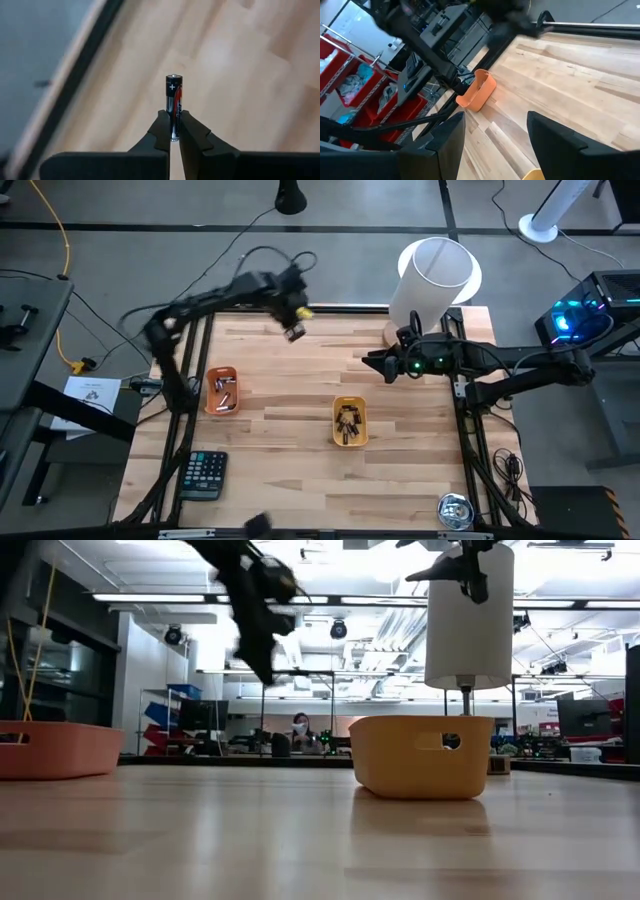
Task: Sort batteries
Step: Put the silver battery into the orange bin, then move the orange bin to the center of the table
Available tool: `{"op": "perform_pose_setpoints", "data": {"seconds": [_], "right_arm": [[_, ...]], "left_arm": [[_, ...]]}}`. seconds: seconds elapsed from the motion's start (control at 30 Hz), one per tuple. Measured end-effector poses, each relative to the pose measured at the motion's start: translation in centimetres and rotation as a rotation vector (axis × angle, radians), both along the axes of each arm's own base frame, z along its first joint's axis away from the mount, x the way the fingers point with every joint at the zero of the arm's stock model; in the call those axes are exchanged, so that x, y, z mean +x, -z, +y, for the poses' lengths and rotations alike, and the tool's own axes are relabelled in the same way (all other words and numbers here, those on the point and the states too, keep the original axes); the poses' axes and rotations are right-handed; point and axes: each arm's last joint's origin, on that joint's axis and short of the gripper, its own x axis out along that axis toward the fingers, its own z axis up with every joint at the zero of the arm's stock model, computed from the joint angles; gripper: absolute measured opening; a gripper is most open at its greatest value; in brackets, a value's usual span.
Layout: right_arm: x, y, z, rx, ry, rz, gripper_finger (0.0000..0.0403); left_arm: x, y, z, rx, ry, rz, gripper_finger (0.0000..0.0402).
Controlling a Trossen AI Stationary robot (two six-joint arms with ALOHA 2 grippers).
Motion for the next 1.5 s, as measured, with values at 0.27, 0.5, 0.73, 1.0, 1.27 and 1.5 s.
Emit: {"op": "perform_pose_setpoints", "data": {"seconds": [0.27, 0.5, 0.73, 1.0, 1.27, 1.5], "right_arm": [[-0.1, -0.1, 0.1, -0.04, -0.038, 0.006, 0.0209], [-0.1, -0.1, 0.1, -0.032, -0.05, 0.005, 0.0209], [-0.1, -0.1, 0.2, 0.029, -0.067, -0.007, 0.0209], [-0.1, -0.1, 0.9, 0.125, -0.05, -0.026, 0.0209], [-0.2, -0.1, 2.6, 0.216, 0.052, -0.065, 0.0209], [-0.4, -0.1, 3.4, 0.194, 0.123, -0.083, 0.0209]], "left_arm": [[-9.6, -0.3, -11.6, -0.031, -0.305, -0.095, 0.0002], [-15.9, 1.5, -17.3, -0.039, -0.626, -0.168, 0.0001], [-17.9, 3.9, -18.2, -0.097, -0.67, -0.012, 0.0064], [-18.1, 3.4, -18.5, -0.079, -0.568, 0.014, 0.0173], [-18.7, 4.9, -18.4, -0.027, -0.553, 0.082, 0.0176], [-18.9, 8.6, -19.6, -0.129, -0.492, 0.125, 0.0014]]}}
